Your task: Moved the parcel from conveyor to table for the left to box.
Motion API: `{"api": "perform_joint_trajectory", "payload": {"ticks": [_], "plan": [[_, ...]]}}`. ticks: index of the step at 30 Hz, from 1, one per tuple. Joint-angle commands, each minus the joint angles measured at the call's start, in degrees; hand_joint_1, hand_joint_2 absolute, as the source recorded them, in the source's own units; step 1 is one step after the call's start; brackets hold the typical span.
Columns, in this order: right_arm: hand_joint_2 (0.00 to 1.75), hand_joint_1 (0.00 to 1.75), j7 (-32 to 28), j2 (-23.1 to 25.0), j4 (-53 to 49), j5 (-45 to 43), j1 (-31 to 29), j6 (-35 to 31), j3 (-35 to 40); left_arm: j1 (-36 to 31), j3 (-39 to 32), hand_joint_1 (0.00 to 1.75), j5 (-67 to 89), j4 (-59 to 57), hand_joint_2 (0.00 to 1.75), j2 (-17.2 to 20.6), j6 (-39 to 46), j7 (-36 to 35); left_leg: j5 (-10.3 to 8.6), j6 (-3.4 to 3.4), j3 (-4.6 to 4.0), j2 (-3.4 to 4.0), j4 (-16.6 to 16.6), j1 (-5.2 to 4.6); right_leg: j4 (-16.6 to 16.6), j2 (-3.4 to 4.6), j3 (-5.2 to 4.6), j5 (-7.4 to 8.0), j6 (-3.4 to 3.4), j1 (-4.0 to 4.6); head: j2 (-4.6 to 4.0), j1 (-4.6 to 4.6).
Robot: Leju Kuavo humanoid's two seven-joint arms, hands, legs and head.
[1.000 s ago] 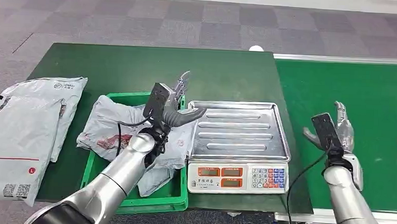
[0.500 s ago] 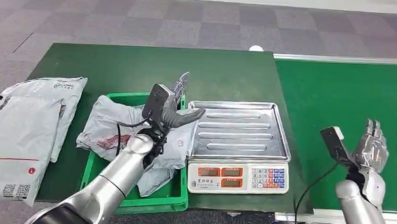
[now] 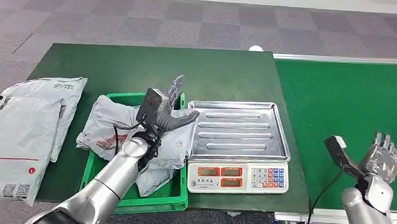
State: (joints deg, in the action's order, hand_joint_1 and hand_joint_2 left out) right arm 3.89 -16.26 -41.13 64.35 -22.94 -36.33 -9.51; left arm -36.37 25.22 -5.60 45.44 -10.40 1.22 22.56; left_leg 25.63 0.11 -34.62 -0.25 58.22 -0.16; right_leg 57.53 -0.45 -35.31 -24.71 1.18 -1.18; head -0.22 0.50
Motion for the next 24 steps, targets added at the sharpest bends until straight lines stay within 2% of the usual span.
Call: {"api": "perform_joint_trajectory", "payload": {"ticks": [1,13,19,24], "plan": [[1.75,0.00,1.2,3.2,9.2,1.7,-6.1,-0.3,-0.6,0.7,-2.3,0.00,-0.3,0.1,1.75,1.9,-0.4,-0.1,0.07,-0.08,0.24,0.31,-0.1,0.09,-0.2,0.32,0.17,0.06,-0.11,0.10,0.00,0.00],[1.75,0.00,1.0,3.3,9.5,1.8,-6.3,-0.3,-0.6,0.9,-2.3,0.00,-0.3,0.3,1.75,1.8,-0.4,-0.1,0.03,-0.03,0.19,0.19,-0.1,0.06,-0.1,0.17,0.17,0.03,-0.09,0.07,0.00,0.00],[1.75,0.00,5.4,4.0,14.3,7.7,-9.8,-1.1,1.5,2.2,-3.1,0.00,0.0,2.0,1.75,1.7,-0.3,-0.4,0.05,-0.03,0.17,0.33,-0.1,0.06,-0.1,0.30,0.12,0.06,-0.09,0.06,0.00,0.00],[1.75,0.00,6.8,3.1,15.2,9.0,-7.6,-0.7,0.9,3.4,-3.6,0.00,0.3,3.8,1.75,2.2,-0.2,-1.1,0.04,-0.04,0.24,0.13,-0.1,0.09,-0.2,0.10,0.25,0.01,-0.10,0.10,0.00,0.00]]}}
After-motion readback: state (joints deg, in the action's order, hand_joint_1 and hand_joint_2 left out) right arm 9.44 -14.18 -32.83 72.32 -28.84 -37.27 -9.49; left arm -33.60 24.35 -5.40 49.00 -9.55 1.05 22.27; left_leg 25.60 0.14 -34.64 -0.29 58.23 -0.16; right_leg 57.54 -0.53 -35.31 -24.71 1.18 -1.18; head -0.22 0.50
